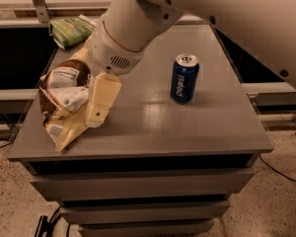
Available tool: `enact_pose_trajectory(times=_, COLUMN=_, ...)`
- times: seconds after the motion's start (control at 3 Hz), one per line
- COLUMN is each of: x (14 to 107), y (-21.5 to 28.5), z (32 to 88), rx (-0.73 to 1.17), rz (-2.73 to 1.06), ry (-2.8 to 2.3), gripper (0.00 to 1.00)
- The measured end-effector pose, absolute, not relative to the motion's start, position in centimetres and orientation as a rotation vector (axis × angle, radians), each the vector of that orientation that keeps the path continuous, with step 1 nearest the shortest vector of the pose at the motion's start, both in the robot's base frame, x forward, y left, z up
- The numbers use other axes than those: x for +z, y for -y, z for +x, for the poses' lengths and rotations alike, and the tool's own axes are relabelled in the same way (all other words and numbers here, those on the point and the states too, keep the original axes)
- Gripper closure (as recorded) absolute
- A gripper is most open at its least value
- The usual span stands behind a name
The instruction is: Pick brown chip bag
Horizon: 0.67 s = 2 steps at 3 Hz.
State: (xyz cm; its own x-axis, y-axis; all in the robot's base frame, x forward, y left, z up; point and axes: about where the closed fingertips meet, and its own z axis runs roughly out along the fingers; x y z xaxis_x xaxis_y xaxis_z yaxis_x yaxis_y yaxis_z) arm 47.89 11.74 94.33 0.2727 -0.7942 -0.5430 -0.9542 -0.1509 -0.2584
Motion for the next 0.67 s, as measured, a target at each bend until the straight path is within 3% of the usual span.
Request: enact_pose_trajectory(times=0.67, x=90.9, y=-12.3, z=48.8, rx=0.405, rz=-1.912, ry=-1.609, gripper=0.00)
